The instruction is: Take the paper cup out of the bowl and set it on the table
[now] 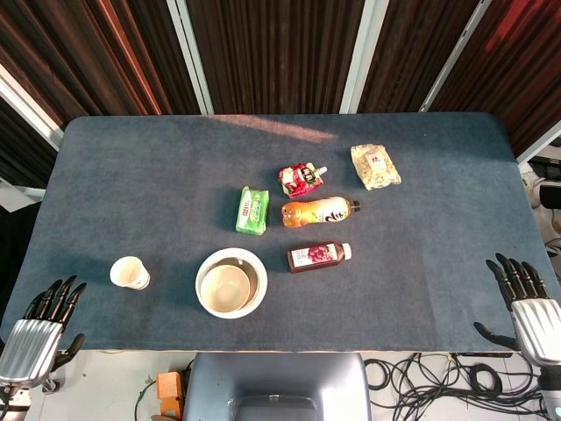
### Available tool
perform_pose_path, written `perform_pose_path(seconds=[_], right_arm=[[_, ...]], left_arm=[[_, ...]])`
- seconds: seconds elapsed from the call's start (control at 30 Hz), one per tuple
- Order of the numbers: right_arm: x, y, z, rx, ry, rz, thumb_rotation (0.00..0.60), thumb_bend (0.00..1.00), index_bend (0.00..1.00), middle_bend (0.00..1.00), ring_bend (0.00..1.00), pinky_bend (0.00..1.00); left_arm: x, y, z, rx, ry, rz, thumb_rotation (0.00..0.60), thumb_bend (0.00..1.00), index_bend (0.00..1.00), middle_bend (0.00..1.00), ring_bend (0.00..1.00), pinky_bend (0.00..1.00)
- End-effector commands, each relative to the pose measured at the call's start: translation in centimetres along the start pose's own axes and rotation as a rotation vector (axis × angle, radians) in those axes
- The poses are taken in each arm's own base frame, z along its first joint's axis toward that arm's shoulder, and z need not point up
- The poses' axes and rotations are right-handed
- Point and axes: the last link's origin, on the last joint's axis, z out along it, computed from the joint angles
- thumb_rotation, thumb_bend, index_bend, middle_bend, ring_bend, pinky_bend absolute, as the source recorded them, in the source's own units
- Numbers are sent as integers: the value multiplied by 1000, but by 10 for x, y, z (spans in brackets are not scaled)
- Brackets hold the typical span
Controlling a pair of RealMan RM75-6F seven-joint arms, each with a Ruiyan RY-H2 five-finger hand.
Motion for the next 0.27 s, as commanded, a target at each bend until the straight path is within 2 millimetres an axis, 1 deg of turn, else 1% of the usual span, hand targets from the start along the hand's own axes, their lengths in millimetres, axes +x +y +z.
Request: perform_pose_path(seconds=[0.03, 0.13, 0.27], right_arm=[[-4, -3, 0, 0, -16, -9, 600, 16, 0, 0, 0, 31], [-6, -4, -1, 5, -33, -21, 600, 16, 0, 0, 0, 31], [-6, -4, -1, 1, -36, -21, 600, 16, 0, 0, 0, 31]], left_arm=[[-1, -5, 6, -13, 16, 12, 600, 323, 0, 0, 0, 177], [-6, -7, 10, -11, -1, 19, 600, 323, 0, 0, 0, 173], [-6, -4, 14, -32, 5, 21, 600, 322, 0, 0, 0, 173]])
